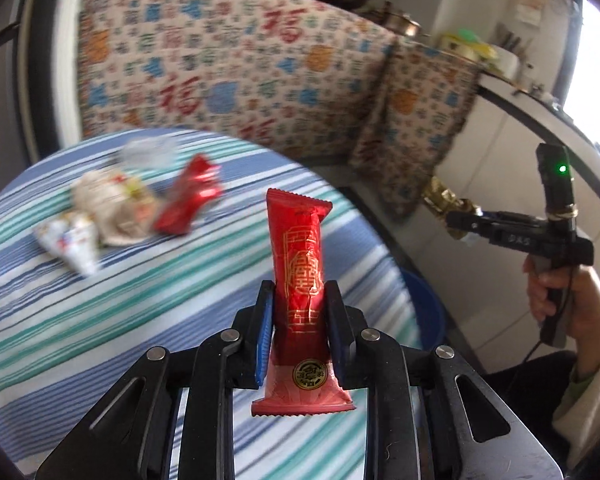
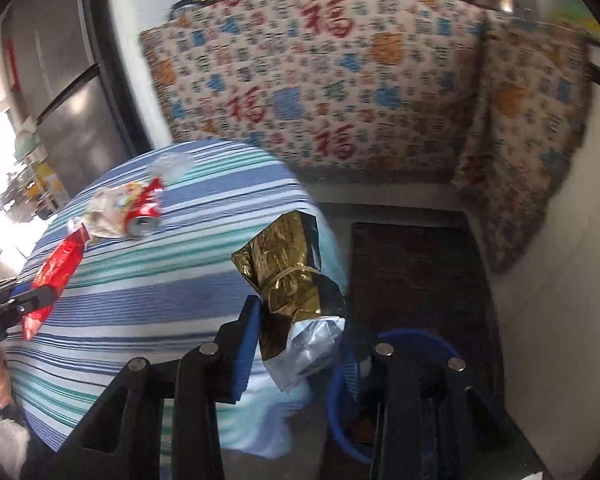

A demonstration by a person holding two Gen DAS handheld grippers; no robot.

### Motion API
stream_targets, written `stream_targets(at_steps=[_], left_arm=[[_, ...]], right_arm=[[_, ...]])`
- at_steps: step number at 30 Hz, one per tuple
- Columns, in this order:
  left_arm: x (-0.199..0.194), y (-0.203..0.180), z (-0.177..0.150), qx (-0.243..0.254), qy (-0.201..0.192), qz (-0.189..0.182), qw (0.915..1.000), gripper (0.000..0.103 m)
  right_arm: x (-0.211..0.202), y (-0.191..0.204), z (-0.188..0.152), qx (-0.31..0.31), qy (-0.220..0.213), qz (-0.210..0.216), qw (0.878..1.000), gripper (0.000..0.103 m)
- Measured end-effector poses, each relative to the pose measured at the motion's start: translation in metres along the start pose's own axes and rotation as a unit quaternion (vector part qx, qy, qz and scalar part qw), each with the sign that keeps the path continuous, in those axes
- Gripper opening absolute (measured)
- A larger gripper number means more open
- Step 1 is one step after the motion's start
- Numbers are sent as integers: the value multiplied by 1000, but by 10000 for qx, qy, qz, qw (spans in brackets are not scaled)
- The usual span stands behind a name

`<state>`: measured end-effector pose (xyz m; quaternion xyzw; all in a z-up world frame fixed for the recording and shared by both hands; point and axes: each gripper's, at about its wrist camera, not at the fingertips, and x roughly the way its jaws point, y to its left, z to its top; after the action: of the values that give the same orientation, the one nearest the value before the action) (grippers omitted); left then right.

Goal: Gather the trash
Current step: 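Carry the red snack bar and gold wrapper over the blue wastebasket, then open both tools to drop the items into the wastebasket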

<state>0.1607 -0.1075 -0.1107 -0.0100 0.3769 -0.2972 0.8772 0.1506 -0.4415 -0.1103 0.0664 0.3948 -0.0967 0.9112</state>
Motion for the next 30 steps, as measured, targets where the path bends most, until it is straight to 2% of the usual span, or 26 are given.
stream_targets(at_steps=[7, 9, 12, 19, 30], left_arm=[[67, -110, 15, 633, 293, -747, 9948, 24], [89, -141, 13, 842, 395, -865, 9919, 24], [116, -165, 12, 983, 529, -985, 9889, 24], [174, -198, 20, 1053, 756, -1117, 9852, 24], [223, -208, 20, 1096, 987, -1079, 9832, 25]], right_arm=[[-16, -69, -31, 459, 27, -545, 9975, 37], [-18, -88, -42, 567, 80, -673, 9961, 37], [-16, -114, -57, 698, 233, -872, 9935, 37], [-8, -158, -83, 929, 571, -995, 9890, 37], [18, -174, -88, 869, 822, -965, 9881, 40]])
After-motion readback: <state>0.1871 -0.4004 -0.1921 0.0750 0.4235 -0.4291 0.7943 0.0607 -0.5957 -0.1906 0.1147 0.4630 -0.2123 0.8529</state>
